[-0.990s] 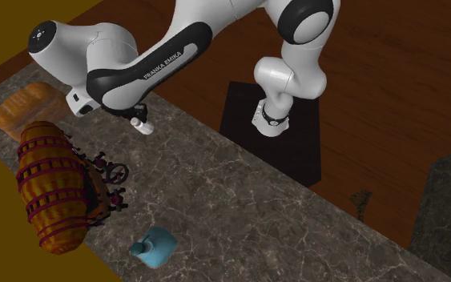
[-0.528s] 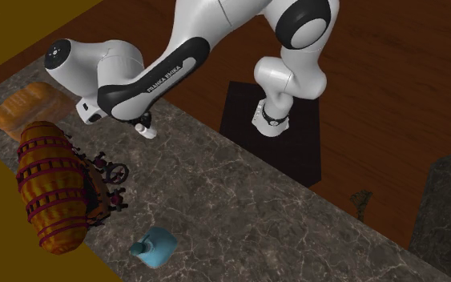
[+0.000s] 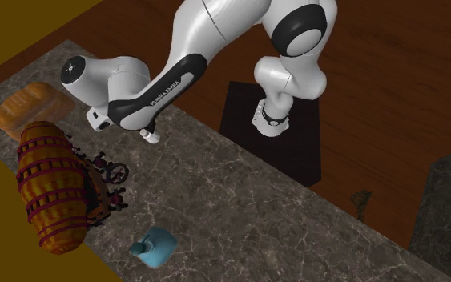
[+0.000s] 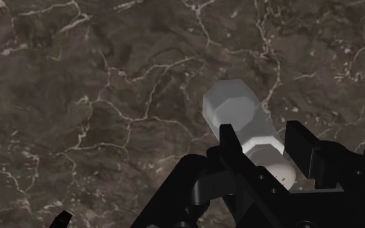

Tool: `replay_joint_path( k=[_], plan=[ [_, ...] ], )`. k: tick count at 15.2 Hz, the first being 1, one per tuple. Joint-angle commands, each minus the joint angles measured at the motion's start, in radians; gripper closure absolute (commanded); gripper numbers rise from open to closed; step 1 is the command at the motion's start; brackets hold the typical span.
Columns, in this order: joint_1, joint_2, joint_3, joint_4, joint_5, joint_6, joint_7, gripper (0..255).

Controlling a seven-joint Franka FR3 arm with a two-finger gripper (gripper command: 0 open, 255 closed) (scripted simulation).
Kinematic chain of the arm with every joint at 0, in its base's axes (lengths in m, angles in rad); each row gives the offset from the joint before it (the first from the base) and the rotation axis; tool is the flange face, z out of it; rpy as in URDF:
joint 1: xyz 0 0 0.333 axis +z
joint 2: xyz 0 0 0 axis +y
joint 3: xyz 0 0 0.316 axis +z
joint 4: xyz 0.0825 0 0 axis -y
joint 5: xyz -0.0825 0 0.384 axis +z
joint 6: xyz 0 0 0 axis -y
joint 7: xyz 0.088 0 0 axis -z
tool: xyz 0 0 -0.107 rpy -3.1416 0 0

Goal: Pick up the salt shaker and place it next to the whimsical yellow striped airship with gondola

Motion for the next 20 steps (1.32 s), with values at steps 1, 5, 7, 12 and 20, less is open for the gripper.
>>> replay_joint_path(
  k=[1, 5, 7, 12, 20],
  plan=[
    [-0.004, 0.014, 0.005, -0.004, 0.012, 0.014, -0.005, 255],
    [-0.004, 0.014, 0.005, -0.004, 0.012, 0.014, -0.005, 255],
    [-0.004, 0.014, 0.005, -0.004, 0.012, 0.014, -0.005, 255],
    [-0.004, 0.014, 0.005, -0.004, 0.012, 0.014, -0.005, 0],
    [0.009, -0.023, -0.006, 0.093, -0.021, -0.108, 0.018, 0]
  ],
)
